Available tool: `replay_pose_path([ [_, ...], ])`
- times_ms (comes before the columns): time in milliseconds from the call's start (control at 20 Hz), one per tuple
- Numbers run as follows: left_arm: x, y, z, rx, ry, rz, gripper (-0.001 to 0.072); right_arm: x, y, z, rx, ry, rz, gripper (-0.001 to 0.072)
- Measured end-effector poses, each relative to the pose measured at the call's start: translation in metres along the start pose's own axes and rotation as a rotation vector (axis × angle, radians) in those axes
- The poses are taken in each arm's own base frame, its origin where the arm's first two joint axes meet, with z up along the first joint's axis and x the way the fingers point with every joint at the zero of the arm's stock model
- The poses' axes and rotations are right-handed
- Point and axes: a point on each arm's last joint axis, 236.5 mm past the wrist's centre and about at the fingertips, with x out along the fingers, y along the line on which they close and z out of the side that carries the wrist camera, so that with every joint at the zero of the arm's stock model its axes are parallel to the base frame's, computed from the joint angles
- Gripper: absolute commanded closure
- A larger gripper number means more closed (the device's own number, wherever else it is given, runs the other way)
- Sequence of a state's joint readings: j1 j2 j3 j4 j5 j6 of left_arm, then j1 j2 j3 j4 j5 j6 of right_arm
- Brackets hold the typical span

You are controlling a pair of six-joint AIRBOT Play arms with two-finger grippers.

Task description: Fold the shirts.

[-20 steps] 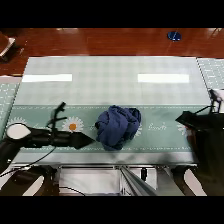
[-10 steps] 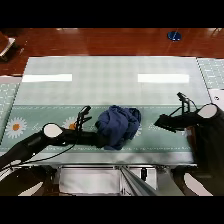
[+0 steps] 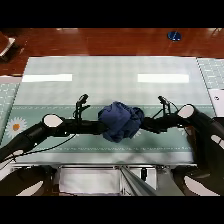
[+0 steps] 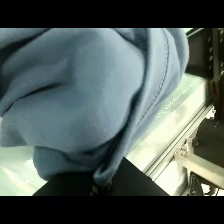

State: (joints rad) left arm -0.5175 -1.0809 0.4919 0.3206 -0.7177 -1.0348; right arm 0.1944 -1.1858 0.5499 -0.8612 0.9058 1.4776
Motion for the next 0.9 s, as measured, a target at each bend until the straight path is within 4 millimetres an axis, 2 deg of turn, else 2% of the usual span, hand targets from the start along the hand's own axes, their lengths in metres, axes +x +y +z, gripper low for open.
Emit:
replay_pose_path([
  [150, -0.003, 0.002, 0.004, -0.013, -0.004, -0.003, 0.0678, 0.010, 0.005, 0.004, 0.017, -0.010, 0.016, 0.0320],
  [250, -0.004, 0.003, 0.005, -0.016, -0.007, -0.004, 0.0678, 0.014, 0.009, 0.011, 0.030, -0.029, 0.031, 0.0368],
  [300, -0.005, 0.003, 0.006, -0.016, -0.008, -0.003, 0.0678, 0.016, 0.011, 0.015, 0.035, -0.037, 0.039, 0.0431],
  [400, -0.005, 0.004, 0.007, -0.018, -0.013, -0.001, 0.0678, 0.019, 0.013, 0.022, 0.036, -0.052, 0.049, 0.0652],
  [450, -0.006, 0.005, 0.009, -0.019, -0.019, 0.001, 0.0678, 0.021, 0.017, 0.025, 0.040, -0.055, 0.062, 0.0690],
  [600, -0.011, 0.006, 0.023, -0.025, -0.052, 0.001, 0.0678, 0.018, 0.026, 0.032, -0.023, -0.062, 0.083, 0.0690],
  [650, -0.016, 0.003, 0.033, -0.023, -0.072, -0.005, 0.0678, 0.012, 0.034, 0.037, -0.058, -0.069, 0.095, 0.0691],
  [750, -0.032, -0.008, 0.061, -0.008, -0.132, -0.030, 0.0678, -0.012, 0.058, 0.055, -0.134, -0.107, 0.126, 0.0691],
  [800, -0.046, -0.017, 0.080, 0.010, -0.176, -0.046, 0.0678, -0.032, 0.071, 0.068, -0.187, -0.145, 0.131, 0.0691],
  [900, -0.083, -0.039, 0.129, 0.063, -0.303, -0.072, 0.0678, -0.090, 0.103, 0.104, -0.286, -0.271, 0.132, 0.0691],
])
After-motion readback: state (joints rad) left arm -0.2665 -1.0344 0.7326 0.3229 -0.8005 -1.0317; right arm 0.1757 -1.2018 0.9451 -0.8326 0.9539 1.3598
